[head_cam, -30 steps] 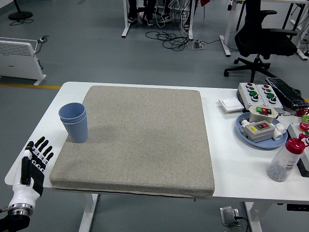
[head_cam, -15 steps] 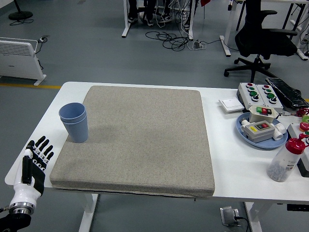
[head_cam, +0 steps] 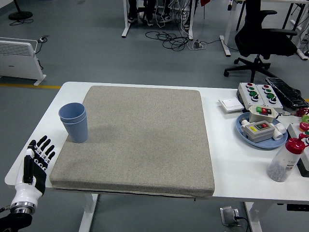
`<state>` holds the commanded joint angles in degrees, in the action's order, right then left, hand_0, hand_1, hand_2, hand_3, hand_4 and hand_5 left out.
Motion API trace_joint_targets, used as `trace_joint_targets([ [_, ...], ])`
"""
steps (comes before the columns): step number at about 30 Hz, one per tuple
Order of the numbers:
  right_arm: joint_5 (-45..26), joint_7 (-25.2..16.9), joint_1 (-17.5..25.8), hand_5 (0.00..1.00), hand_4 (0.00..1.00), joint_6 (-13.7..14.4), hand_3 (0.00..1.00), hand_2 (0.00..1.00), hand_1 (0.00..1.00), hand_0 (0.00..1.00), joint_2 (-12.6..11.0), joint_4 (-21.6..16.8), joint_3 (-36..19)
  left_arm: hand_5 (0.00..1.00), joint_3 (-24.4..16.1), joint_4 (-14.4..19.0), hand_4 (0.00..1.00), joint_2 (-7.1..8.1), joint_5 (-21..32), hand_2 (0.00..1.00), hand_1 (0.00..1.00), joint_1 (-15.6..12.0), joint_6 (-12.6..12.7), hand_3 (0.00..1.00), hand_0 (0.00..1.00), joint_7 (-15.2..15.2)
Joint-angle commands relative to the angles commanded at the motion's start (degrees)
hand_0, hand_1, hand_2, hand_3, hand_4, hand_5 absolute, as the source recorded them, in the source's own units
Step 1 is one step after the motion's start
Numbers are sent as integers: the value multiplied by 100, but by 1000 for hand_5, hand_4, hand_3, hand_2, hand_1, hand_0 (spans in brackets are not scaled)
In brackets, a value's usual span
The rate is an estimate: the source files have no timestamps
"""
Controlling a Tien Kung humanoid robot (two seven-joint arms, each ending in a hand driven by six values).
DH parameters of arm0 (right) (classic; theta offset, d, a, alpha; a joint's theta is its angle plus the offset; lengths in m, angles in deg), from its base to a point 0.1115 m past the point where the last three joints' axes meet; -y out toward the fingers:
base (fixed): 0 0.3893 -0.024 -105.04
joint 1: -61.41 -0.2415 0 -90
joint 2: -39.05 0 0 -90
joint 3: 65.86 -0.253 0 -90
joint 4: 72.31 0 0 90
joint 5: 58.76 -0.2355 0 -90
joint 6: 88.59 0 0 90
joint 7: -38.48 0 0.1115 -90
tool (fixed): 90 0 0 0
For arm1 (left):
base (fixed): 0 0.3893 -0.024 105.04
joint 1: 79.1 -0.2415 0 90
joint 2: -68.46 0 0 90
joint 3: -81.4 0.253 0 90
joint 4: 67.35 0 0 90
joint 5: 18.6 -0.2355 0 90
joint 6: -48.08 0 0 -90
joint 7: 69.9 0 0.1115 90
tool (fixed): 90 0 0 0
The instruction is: Push cup pick cup insert cup
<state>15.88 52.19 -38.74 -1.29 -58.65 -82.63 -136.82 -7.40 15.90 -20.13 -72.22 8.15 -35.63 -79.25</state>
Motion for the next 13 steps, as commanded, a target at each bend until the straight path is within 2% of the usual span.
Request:
trace_joint_targets([
  [13,17,4,11,550,108,-1,581,658,657,726,13,0,-5,998,32,-13,570,17,13,937,917,2,6,867,929,-3],
])
